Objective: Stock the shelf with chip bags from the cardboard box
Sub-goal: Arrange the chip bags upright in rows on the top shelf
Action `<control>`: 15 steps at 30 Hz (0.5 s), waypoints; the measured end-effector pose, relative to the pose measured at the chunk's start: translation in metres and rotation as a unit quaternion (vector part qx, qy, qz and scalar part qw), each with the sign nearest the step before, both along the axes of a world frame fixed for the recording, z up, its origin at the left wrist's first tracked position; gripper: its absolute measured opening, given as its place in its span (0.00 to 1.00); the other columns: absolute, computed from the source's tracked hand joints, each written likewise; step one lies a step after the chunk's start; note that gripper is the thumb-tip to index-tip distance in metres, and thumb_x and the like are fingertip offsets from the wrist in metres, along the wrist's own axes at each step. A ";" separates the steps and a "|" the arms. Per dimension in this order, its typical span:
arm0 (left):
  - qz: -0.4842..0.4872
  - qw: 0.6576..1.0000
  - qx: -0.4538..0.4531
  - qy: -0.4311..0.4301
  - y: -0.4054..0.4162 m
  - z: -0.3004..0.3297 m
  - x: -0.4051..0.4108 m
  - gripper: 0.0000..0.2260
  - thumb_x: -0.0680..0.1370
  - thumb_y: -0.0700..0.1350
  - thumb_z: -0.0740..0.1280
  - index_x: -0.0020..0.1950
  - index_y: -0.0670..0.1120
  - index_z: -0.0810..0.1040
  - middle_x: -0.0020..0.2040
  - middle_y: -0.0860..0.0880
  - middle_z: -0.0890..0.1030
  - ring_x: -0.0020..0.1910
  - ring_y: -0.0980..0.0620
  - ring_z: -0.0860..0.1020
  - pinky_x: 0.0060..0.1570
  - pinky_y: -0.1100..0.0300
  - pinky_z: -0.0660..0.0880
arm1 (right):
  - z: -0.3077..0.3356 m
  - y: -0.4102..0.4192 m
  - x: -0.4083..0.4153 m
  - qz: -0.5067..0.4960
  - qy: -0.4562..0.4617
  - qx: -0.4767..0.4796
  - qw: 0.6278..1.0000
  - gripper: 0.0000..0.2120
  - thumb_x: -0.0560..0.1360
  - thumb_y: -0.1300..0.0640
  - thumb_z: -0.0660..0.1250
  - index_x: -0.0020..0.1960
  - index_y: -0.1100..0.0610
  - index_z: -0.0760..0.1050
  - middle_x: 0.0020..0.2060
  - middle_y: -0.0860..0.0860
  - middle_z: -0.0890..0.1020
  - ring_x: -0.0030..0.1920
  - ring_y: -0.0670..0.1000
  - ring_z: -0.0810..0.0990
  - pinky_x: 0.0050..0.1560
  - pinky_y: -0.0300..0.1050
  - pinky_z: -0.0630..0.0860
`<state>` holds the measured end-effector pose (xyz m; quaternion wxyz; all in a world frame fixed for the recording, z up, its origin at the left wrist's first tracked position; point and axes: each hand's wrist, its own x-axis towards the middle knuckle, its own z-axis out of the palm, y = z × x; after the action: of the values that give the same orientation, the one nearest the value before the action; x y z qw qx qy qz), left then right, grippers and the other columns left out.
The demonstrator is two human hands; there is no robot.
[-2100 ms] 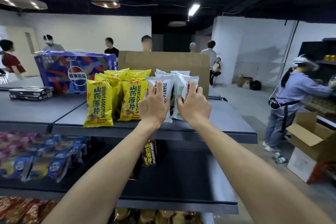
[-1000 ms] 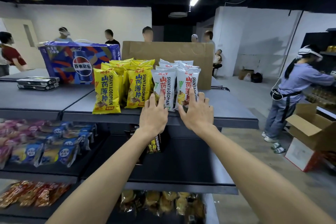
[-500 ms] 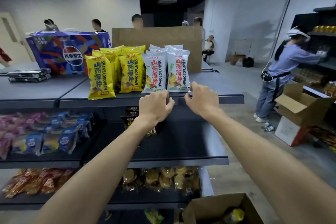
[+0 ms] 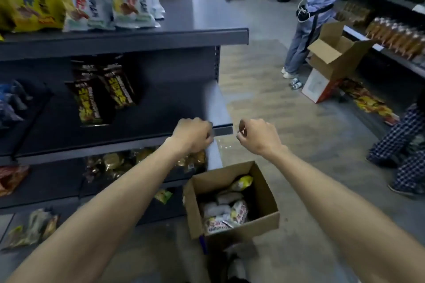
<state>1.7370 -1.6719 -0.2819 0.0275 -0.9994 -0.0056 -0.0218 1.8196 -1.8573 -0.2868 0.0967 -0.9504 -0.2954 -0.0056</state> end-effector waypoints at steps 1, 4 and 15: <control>-0.002 1.000 -0.009 0.021 -0.011 -0.017 0.006 0.08 0.77 0.51 0.60 0.45 0.48 0.73 0.42 0.46 0.79 0.39 0.42 0.78 0.33 0.57 0.67 | -0.014 -0.009 0.004 -0.001 0.016 -0.004 1.000 0.10 0.75 0.47 0.62 0.50 0.51 0.75 0.47 0.55 0.83 0.49 0.60 0.81 0.44 0.50 0.76; 0.006 0.997 -0.037 0.071 -0.039 -0.066 0.012 0.08 0.77 0.50 0.61 0.43 0.46 0.71 0.40 0.44 0.79 0.38 0.42 0.77 0.31 0.58 0.67 | -0.054 -0.031 0.015 -0.001 0.074 -0.024 0.997 0.10 0.75 0.48 0.63 0.52 0.52 0.76 0.48 0.54 0.83 0.51 0.60 0.81 0.44 0.48 0.73; 0.087 0.956 -0.138 0.243 -0.074 -0.215 -0.027 0.09 0.77 0.52 0.61 0.44 0.48 0.73 0.44 0.46 0.80 0.42 0.44 0.78 0.34 0.58 0.70 | -0.196 -0.078 0.007 -0.036 0.253 -0.102 0.961 0.13 0.74 0.48 0.64 0.55 0.53 0.76 0.52 0.58 0.81 0.54 0.62 0.79 0.51 0.50 0.75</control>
<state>1.7098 -1.7459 -0.4967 -0.1082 -0.9643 -0.0889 0.2248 1.8262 -1.9356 -0.4831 0.0709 -0.9356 -0.2258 0.2621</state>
